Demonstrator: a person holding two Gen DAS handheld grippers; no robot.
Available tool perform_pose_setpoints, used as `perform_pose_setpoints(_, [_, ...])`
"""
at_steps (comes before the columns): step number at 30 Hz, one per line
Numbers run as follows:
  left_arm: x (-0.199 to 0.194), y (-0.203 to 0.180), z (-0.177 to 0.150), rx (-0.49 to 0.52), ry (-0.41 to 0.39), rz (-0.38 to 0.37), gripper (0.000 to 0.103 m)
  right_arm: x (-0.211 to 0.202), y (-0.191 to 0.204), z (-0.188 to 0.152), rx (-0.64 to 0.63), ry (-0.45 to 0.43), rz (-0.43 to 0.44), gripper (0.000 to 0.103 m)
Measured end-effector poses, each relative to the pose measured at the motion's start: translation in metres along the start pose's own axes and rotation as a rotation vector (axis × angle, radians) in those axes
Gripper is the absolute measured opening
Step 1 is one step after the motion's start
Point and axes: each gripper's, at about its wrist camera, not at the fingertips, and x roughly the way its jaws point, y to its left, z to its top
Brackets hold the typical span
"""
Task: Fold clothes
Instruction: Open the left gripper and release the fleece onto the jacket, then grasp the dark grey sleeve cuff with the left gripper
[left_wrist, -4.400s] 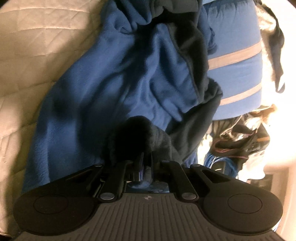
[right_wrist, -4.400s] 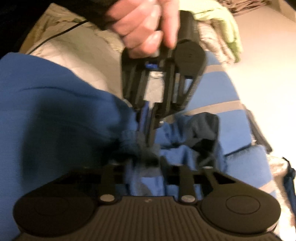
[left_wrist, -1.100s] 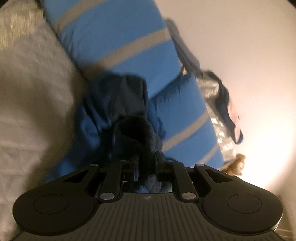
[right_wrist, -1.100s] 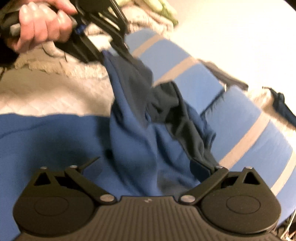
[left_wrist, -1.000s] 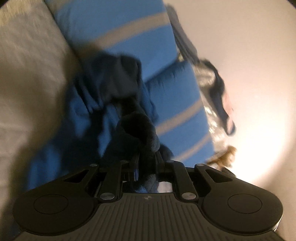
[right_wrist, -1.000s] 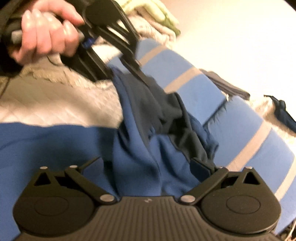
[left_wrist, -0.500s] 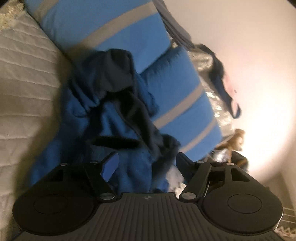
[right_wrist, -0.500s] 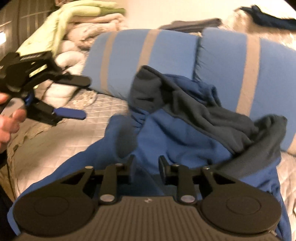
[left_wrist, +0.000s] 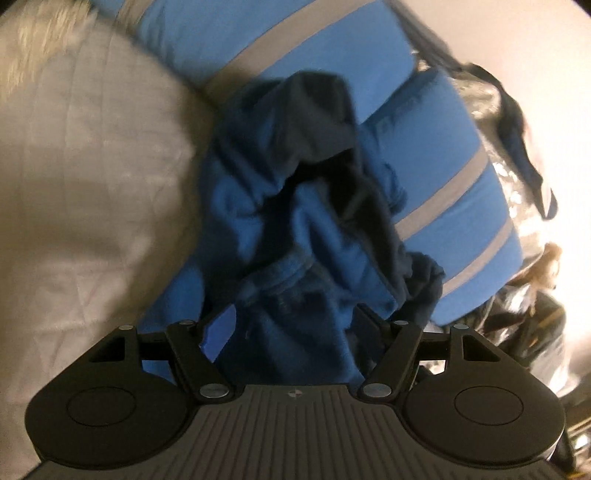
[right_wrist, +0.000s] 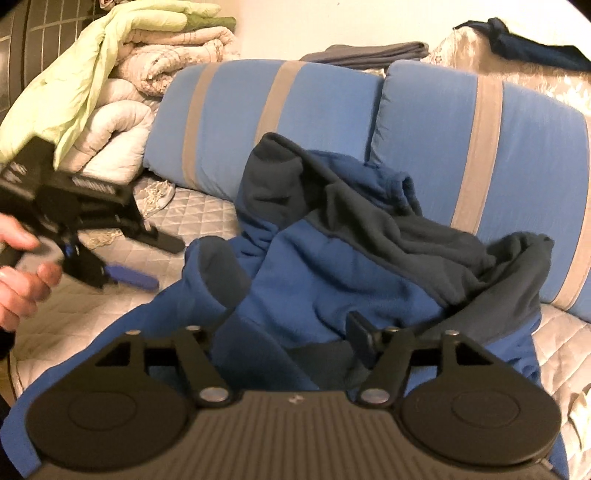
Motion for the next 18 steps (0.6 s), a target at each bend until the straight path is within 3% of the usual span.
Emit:
perform_pose_setpoints(5, [0.021,0.028,0.0,-0.149,0.052,0.018,0.065,-0.003,-0.002,-0.001,0.003,0.004,-0.007,0.08])
perform_pose_setpoints(13, [0.028,0.018,0.007,-0.163,0.043,-0.027,0.053,-0.006,0.001,0.0,-0.022,-0.007,-0.011,0.083])
perform_pose_setpoints(16, [0.037,0.012,0.009,-0.165,0.061,-0.017,0.043,-0.005,-0.002,-0.001,-0.023,-0.003,-0.012,0.084])
perform_pose_setpoints(18, [0.036,0.01,0.008,-0.16,0.065,-0.012,0.028,-0.004,-0.003,-0.001,-0.021,0.0,-0.017,0.084])
